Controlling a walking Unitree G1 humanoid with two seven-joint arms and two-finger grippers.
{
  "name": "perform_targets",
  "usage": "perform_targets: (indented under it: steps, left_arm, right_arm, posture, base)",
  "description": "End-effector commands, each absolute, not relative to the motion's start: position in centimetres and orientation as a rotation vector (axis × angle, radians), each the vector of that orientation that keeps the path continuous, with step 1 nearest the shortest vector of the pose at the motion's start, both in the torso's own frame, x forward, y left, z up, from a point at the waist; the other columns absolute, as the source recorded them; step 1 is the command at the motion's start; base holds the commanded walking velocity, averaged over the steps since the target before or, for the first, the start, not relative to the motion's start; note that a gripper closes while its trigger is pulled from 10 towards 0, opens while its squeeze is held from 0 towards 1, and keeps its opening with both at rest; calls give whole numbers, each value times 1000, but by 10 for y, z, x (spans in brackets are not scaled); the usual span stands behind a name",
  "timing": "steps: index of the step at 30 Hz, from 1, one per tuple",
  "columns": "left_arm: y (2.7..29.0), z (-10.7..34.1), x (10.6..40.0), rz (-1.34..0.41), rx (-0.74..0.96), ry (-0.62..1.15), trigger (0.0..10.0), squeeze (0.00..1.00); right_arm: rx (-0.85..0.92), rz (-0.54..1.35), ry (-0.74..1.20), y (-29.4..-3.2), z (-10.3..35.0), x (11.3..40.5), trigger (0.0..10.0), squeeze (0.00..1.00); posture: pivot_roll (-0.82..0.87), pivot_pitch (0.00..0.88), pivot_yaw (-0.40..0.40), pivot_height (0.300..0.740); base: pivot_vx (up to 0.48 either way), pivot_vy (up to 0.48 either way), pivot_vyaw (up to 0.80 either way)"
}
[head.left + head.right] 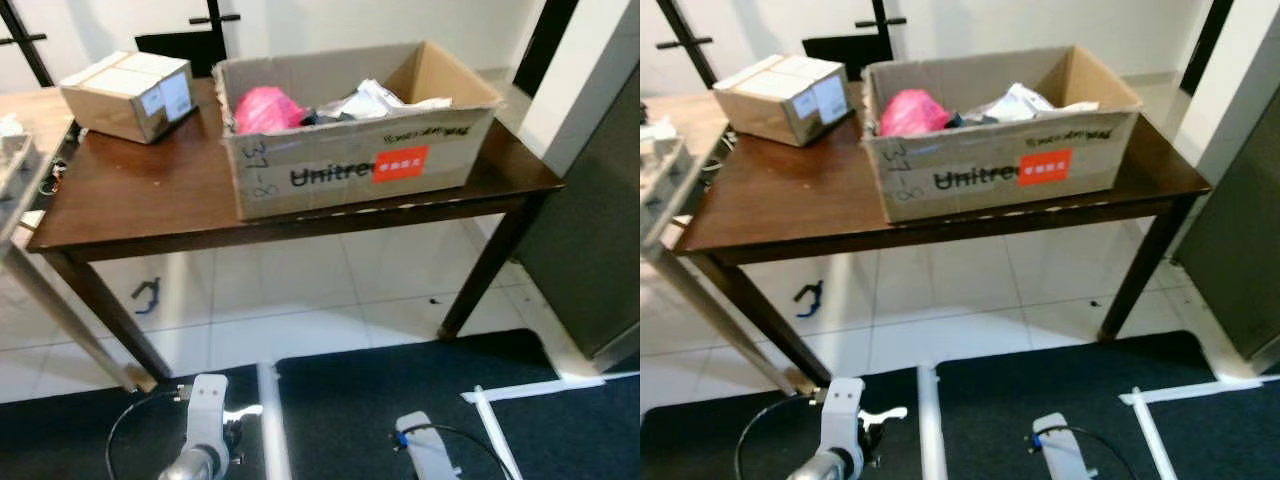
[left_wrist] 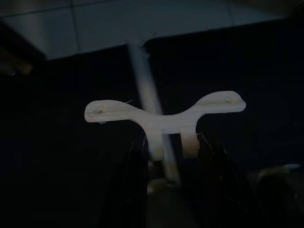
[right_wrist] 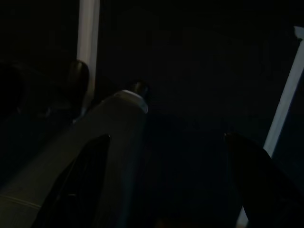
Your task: Picking trash to rubbish bin
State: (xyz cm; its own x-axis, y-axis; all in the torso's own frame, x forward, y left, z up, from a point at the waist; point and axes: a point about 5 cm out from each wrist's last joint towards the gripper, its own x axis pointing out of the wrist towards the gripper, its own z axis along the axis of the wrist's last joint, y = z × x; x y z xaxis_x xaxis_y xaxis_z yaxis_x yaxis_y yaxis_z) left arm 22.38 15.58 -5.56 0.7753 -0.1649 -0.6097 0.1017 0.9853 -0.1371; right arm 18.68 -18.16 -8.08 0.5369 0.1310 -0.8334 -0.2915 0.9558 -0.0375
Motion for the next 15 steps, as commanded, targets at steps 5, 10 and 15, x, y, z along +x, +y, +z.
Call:
perform_targets:
  steps: [5, 10, 15]
  left_arm:
    - [156, -63, 213, -144, -96, 710, 10000, 0]
    - [155, -62, 214, -152, -90, 708, 10000, 0]
    - [156, -62, 214, -148, -97, 708, 10000, 0]
  right_arm:
    - [-162, 259, 1006, -178, -86, 177, 10000, 0]
    - [-162, 262, 1004, -178, -86, 178, 10000, 0]
    - [-161, 263, 1004, -178, -86, 178, 10000, 0]
  posture:
    - [-52, 136, 32, 740]
    - [-51, 138, 31, 740]
    - [-51, 139, 32, 740]
  base:
    - [0, -359, 0]
    - [0, -352, 0]
    - [0, -348, 0]
